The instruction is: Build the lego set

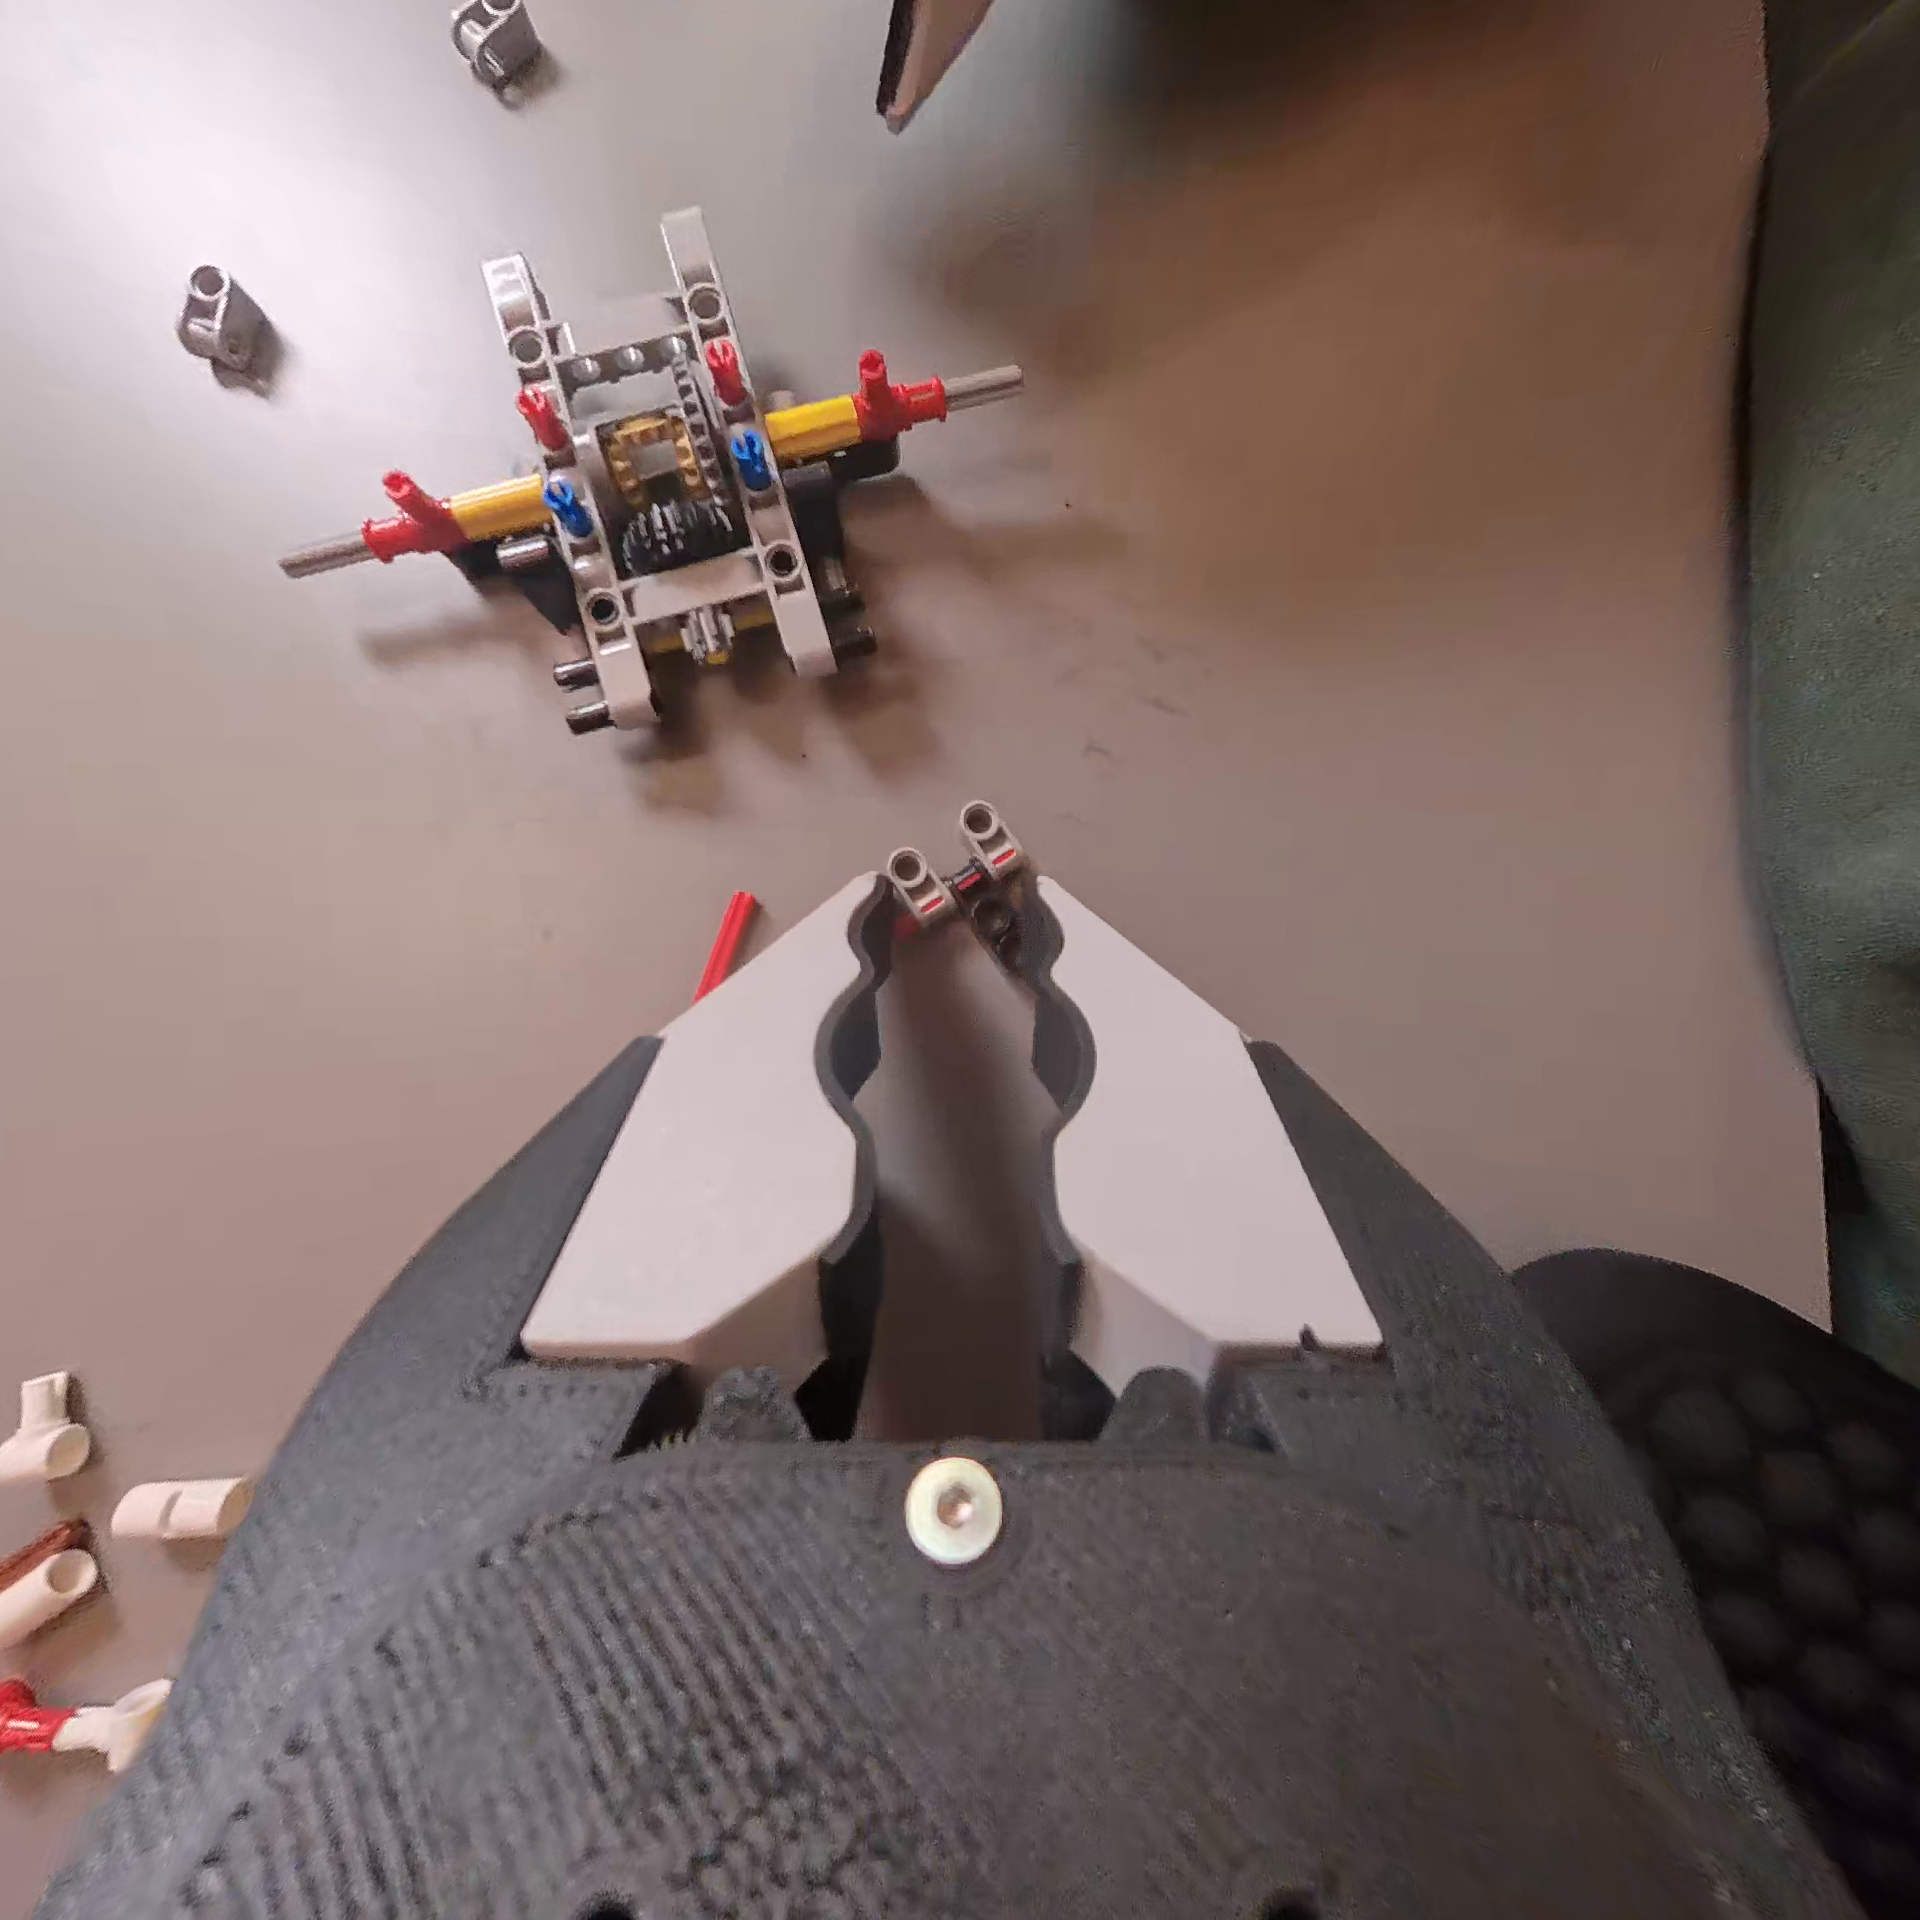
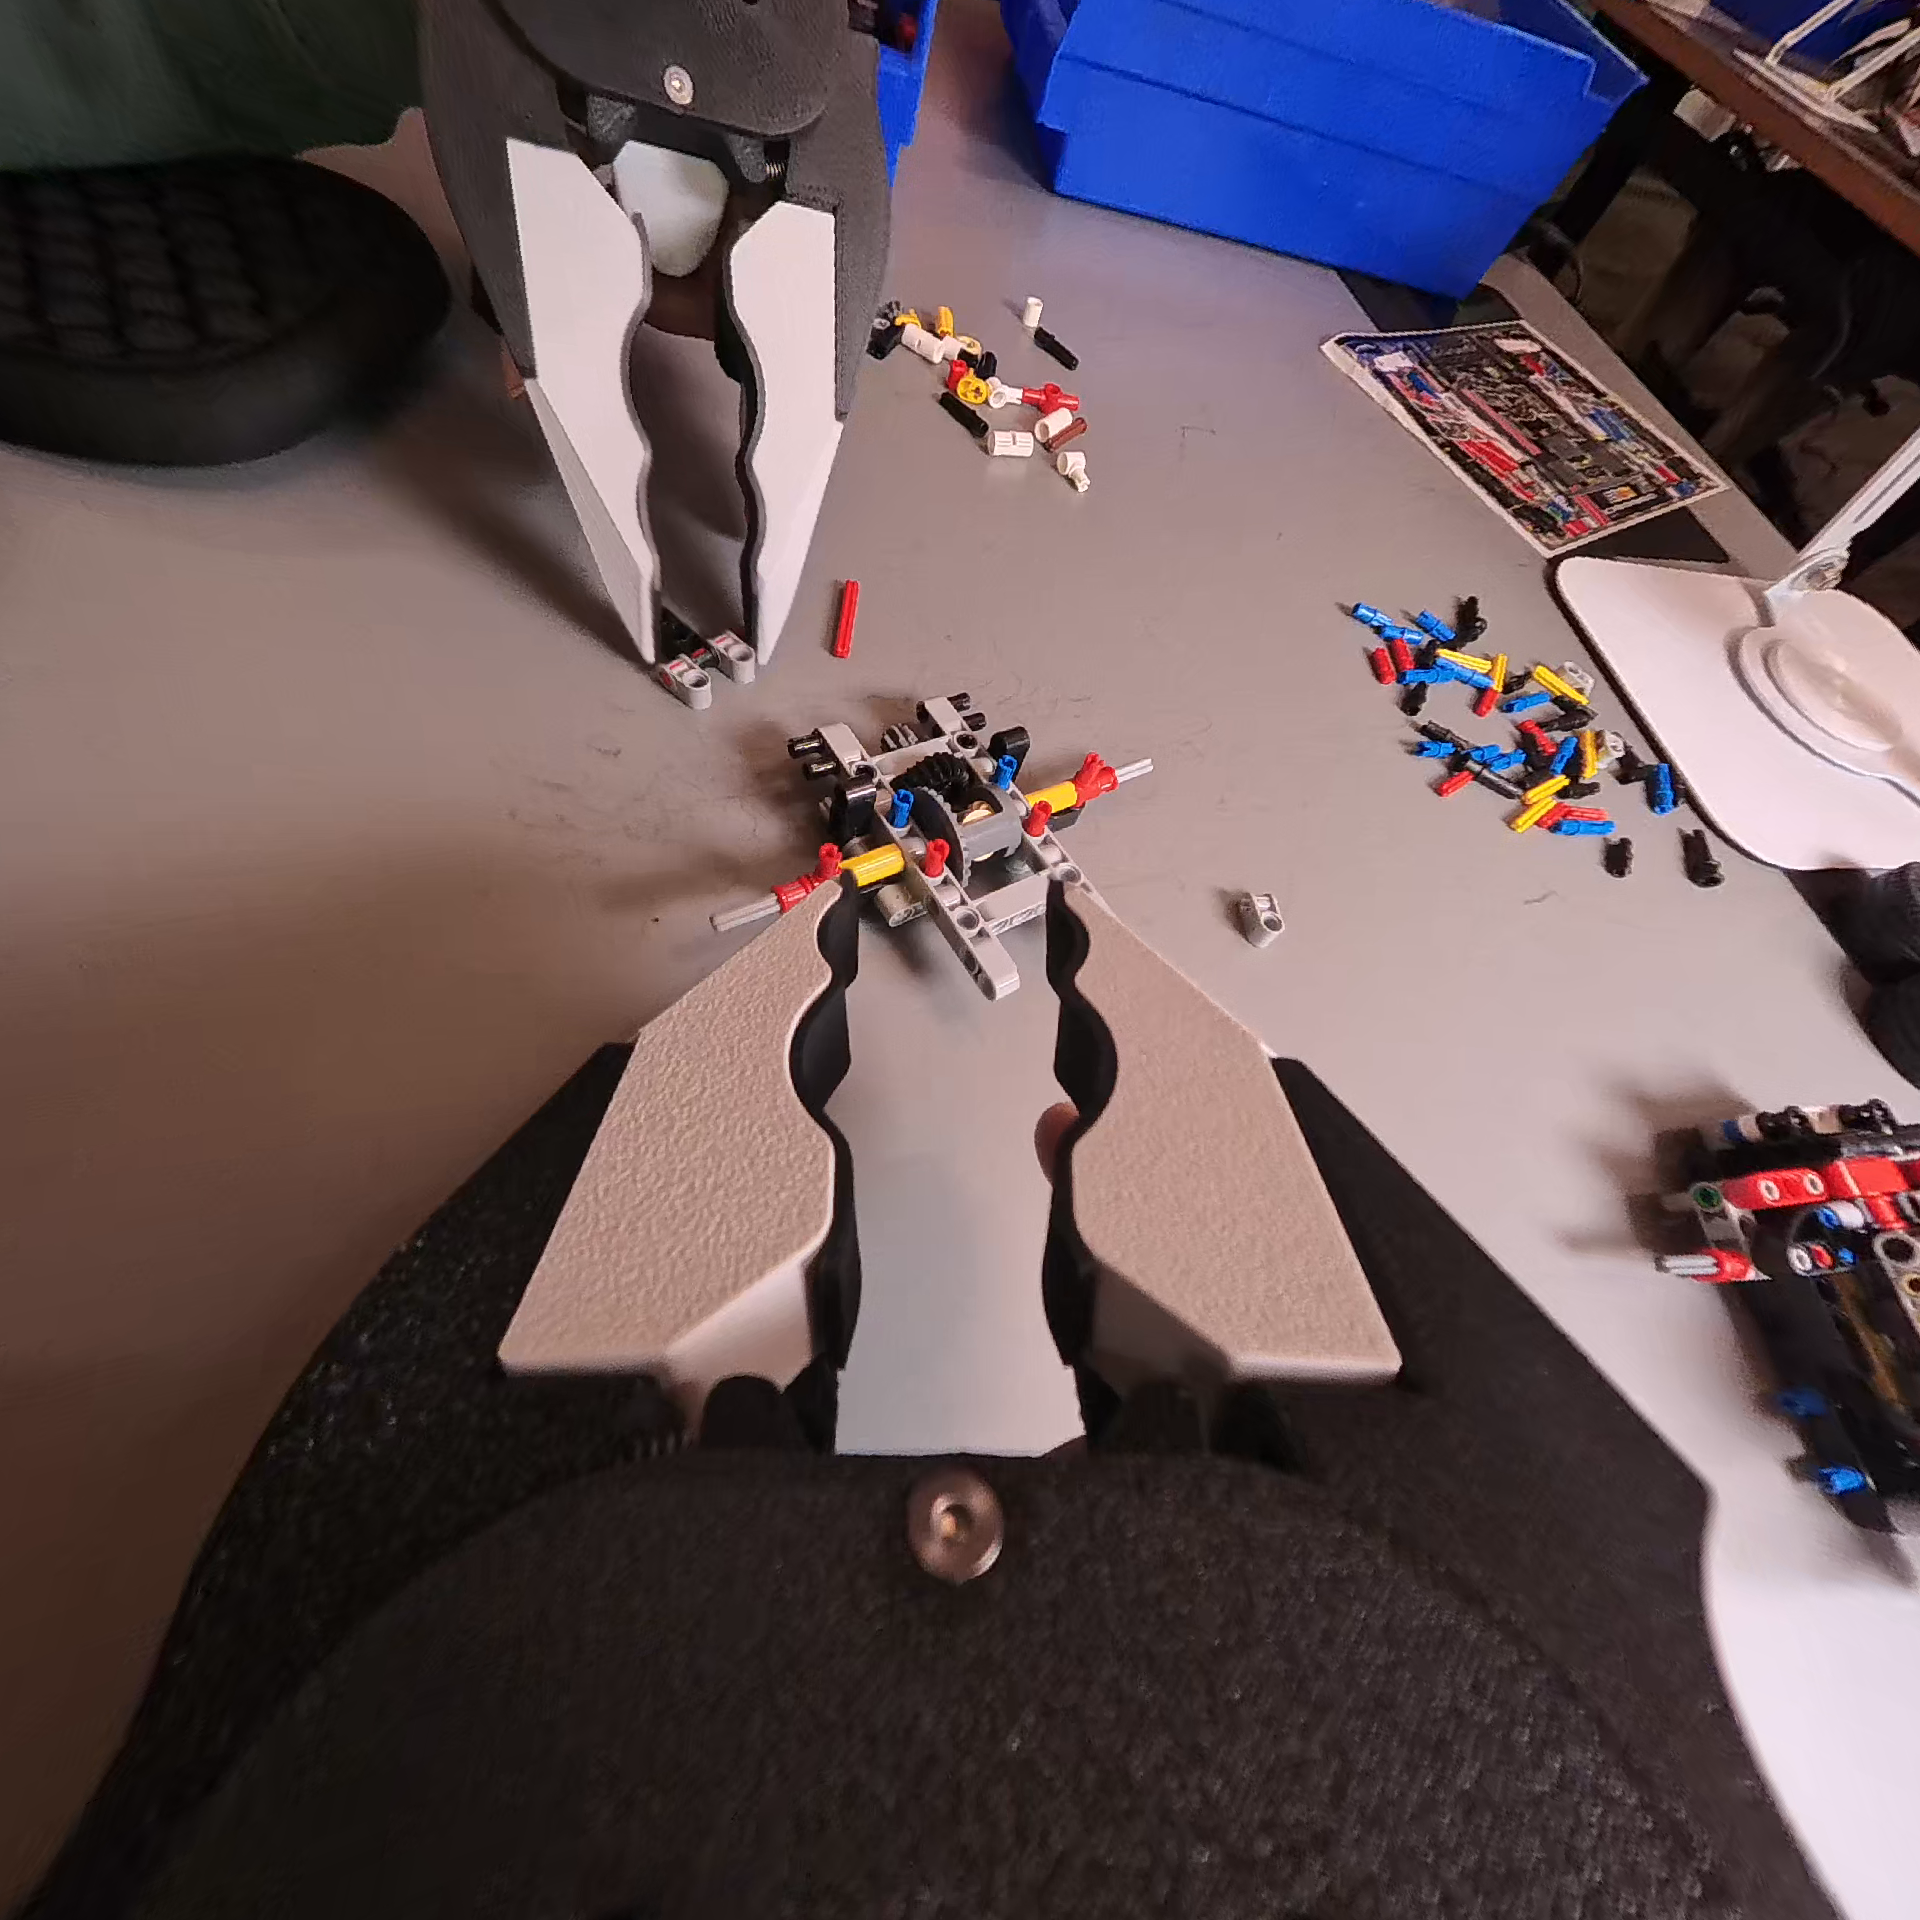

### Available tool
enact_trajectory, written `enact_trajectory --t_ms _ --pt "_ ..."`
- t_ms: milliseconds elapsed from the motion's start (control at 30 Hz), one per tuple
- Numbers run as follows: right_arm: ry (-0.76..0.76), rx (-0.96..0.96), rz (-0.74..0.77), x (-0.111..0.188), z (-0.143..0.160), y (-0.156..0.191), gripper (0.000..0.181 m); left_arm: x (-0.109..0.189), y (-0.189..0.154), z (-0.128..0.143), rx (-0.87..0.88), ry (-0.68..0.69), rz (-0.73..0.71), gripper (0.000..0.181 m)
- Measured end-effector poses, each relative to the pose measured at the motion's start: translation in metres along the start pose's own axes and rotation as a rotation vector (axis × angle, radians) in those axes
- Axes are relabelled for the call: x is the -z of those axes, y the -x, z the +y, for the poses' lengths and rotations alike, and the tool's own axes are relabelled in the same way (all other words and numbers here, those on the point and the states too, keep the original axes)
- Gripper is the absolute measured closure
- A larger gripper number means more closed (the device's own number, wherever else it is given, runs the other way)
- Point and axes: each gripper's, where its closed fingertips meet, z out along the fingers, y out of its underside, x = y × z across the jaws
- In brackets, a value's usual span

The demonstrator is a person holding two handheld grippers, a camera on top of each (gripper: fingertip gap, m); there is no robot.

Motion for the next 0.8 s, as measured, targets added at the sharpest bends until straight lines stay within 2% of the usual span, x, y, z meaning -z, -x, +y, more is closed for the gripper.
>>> enact_trajectory --t_ms 33,200,367,467,667,800 --pt "-0.006 -0.002 -0.002 0.000 -0.001 0.000 0.147 -0.001 0.000 -0.001 0.001 -0.007 0.001 0.159" --pt "-0.035 0.043 -0.021 0.001 -0.008 0.010 0.150 0.000 0.000 -0.018 0.021 -0.114 0.022 0.161" --pt "-0.072 0.116 -0.053 -0.005 -0.017 0.027 0.153 0.015 -0.002 -0.065 0.088 -0.369 0.061 0.162" --pt "-0.123 0.148 -0.051 -0.008 -0.028 0.034 0.156 0.016 0.001 -0.084 0.158 -0.463 0.080 0.162" --pt "-0.201 0.164 0.021 -0.005 -0.042 0.028 0.163 0.020 -0.003 -0.108 0.314 -0.665 0.239 0.162" --pt "-0.277 0.141 0.046 0.002 -0.055 0.024 0.160 0.030 -0.002 -0.123 0.454 -0.814 0.383 0.162"
